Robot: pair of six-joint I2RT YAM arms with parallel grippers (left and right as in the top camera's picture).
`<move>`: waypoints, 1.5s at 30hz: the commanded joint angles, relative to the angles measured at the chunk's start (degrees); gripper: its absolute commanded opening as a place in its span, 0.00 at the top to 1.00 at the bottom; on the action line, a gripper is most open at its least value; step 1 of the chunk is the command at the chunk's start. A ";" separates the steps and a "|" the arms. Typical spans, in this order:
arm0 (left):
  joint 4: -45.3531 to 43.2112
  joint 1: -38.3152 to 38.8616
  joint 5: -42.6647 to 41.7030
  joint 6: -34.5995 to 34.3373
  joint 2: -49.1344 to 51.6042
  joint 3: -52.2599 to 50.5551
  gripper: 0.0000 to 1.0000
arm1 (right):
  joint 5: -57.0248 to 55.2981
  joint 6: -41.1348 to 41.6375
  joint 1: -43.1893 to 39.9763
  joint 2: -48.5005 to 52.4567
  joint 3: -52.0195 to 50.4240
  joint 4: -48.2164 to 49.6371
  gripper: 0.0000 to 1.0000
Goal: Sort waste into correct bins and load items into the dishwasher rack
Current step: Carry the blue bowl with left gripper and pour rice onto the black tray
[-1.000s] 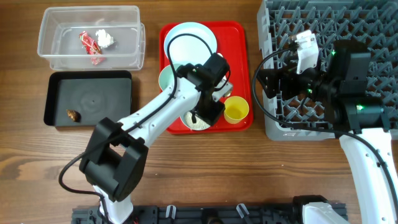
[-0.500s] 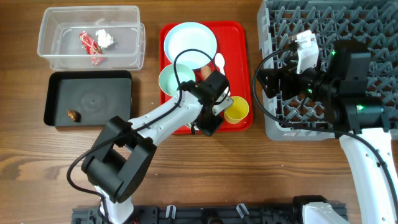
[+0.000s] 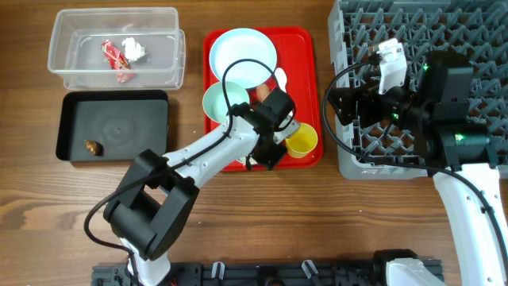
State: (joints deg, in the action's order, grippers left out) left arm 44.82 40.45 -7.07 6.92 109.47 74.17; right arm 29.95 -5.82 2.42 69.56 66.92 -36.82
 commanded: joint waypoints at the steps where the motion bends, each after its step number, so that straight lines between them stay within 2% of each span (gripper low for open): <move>1: 1.92 -1.22 -0.94 -5.40 -2.05 3.89 0.96 | -0.33 0.26 -0.02 0.37 1.01 0.20 0.00; 5: 4.26 -2.95 -1.22 -8.52 -6.62 10.88 0.96 | -0.31 0.26 -0.02 0.37 1.01 0.81 0.00; 8: 4.28 -4.50 -2.19 -9.64 -9.68 12.44 0.96 | -0.31 0.24 -0.02 0.37 1.01 0.72 0.00; 14: 5.95 -13.27 -11.06 -10.88 -16.50 12.59 0.96 | -0.31 0.24 -0.02 0.37 1.01 0.76 0.00; 19: 10.71 -26.38 -12.33 -15.10 -17.97 12.57 0.96 | -0.33 0.22 -0.02 0.37 1.01 0.44 0.00; 24: 14.71 -44.50 -15.28 -14.51 -17.64 11.61 0.96 | -0.33 -0.02 -0.02 0.37 1.01 0.04 0.00; 29: 11.67 -58.53 -27.78 -7.52 -15.34 6.49 0.96 | -0.33 0.00 -0.02 0.37 1.01 -0.15 0.00; 32: 10.29 -64.98 -40.17 -2.21 -11.54 3.26 0.96 | -0.33 0.00 -0.02 0.37 1.01 -0.35 0.00; 36: 9.11 -69.66 -52.24 3.10 -6.82 2.82 0.96 | -0.31 0.00 -0.02 0.37 1.01 -0.31 0.00; 45: 8.55 -76.26 -68.65 3.39 -1.44 2.82 0.96 | -0.31 -0.02 -0.02 0.37 1.01 -0.33 0.00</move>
State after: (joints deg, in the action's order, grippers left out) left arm 53.56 -33.65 -65.28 8.62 107.15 77.19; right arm 29.95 -5.85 2.44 69.56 66.92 -37.12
